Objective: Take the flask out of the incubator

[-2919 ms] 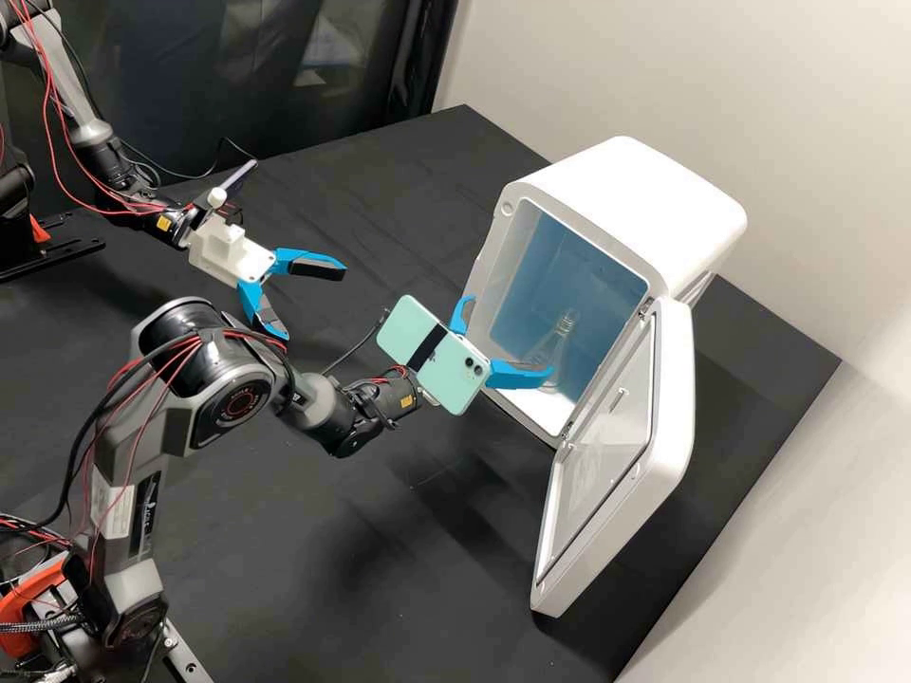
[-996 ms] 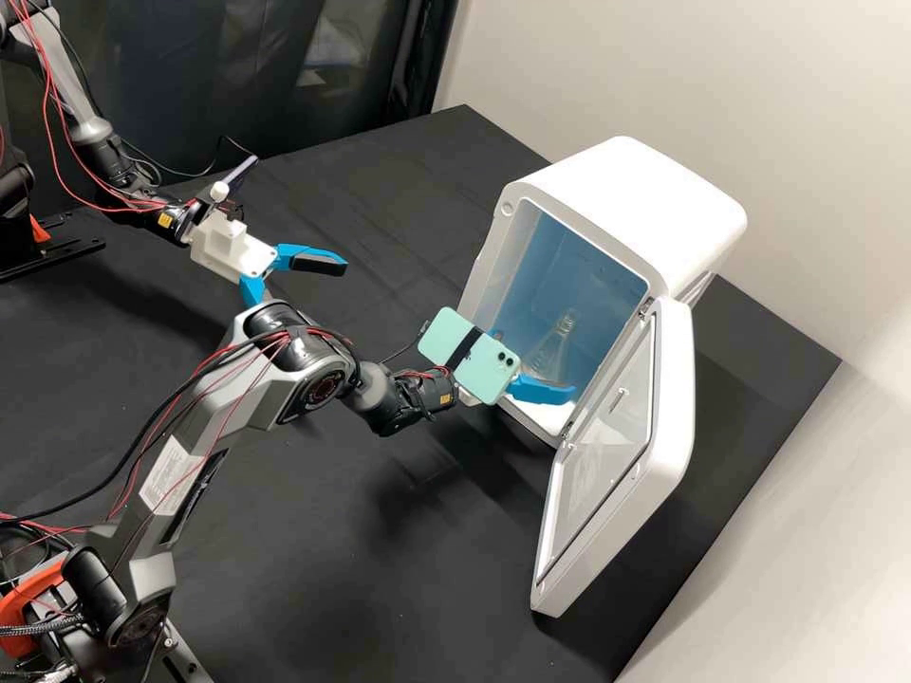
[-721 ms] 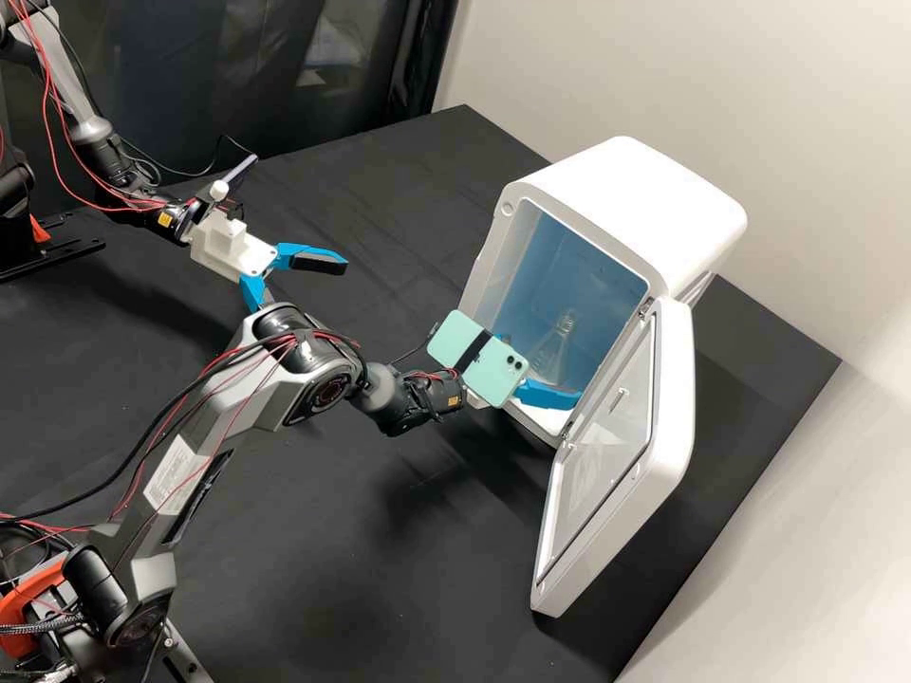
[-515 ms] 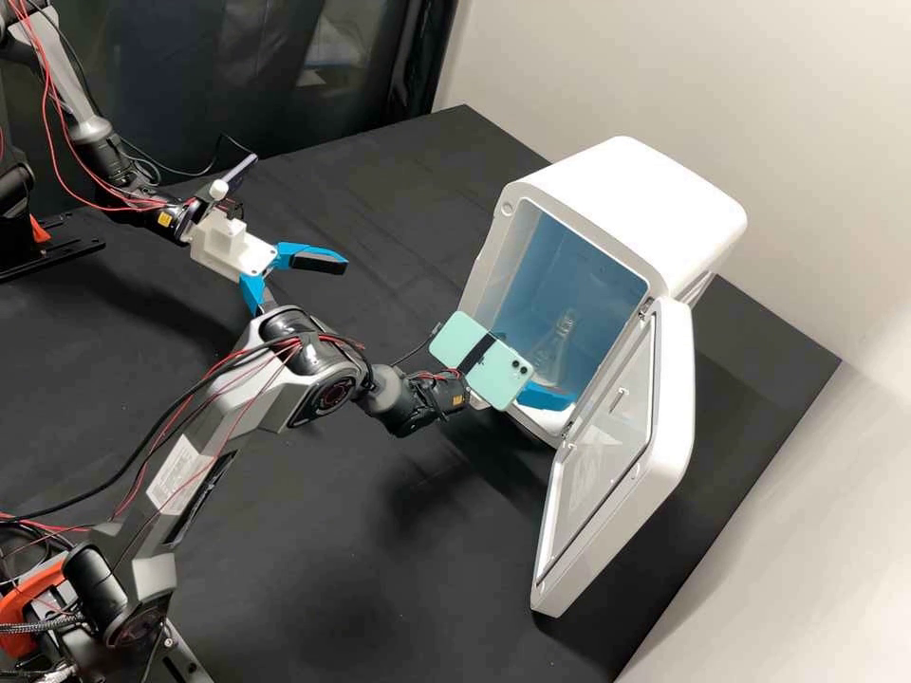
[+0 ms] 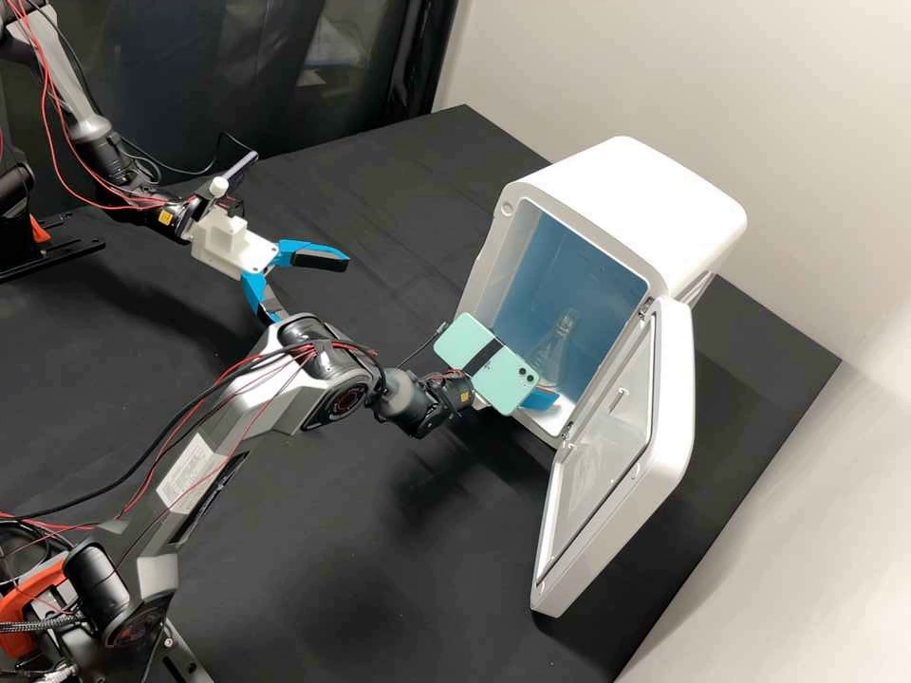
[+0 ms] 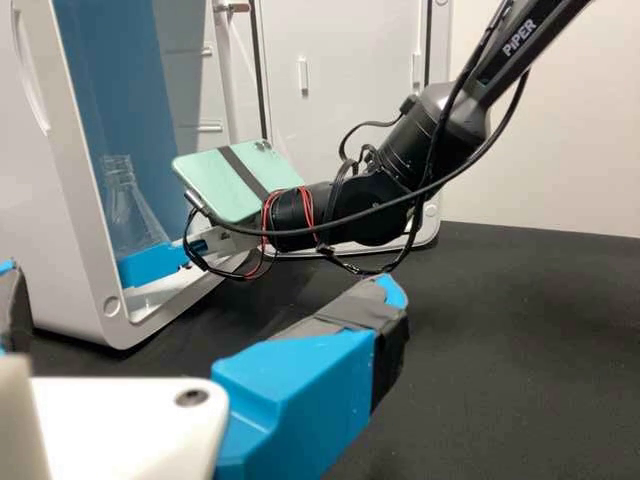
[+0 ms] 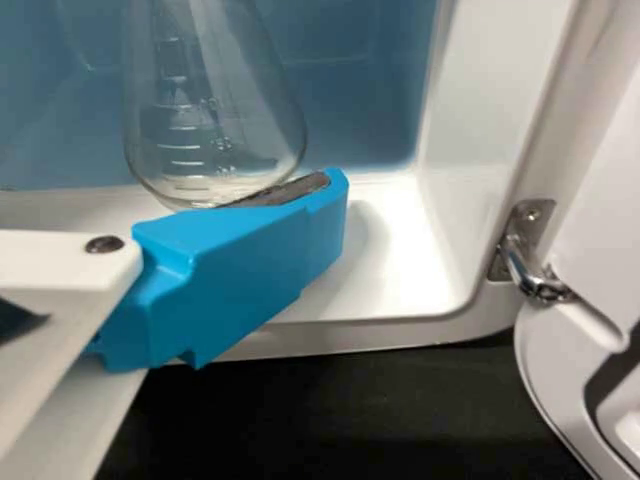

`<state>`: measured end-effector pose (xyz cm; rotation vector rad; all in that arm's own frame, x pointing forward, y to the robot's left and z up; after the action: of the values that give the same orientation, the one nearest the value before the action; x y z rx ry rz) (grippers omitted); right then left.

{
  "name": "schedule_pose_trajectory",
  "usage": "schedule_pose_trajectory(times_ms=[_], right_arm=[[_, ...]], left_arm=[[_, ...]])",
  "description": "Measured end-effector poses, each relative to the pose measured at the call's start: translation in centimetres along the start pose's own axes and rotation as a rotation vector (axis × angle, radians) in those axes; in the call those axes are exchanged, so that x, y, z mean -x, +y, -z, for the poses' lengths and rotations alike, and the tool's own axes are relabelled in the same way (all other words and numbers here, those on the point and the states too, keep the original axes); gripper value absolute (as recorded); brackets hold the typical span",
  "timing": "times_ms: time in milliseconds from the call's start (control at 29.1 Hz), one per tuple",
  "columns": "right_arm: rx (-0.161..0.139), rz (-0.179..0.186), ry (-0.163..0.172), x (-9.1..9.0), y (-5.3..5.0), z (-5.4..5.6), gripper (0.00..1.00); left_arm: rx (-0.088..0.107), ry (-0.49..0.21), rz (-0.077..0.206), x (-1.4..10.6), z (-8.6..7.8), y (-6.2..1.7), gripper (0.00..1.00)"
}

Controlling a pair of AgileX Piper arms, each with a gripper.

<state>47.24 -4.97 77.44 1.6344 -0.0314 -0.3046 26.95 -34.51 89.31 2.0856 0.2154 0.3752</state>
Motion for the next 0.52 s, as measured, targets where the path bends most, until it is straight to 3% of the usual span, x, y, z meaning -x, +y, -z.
schedule_pose_trajectory(times_ms=[103,309,515], right_arm=[[-0.019,-0.004,0.013,-0.2,0.4,0.4,1.0],[-0.028,0.0,0.014,-0.9,0.8,0.3,1.0],[-0.098,-0.019,0.011,-2.0,2.0,-0.6,1.0]], left_arm=[[0.0,0.0,0.0,0.0,0.0,0.0,1.0],[0.0,0.0,0.0,0.0,0.0,0.0,1.0],[0.0,0.0,0.0,0.0,0.0,0.0,1.0]])
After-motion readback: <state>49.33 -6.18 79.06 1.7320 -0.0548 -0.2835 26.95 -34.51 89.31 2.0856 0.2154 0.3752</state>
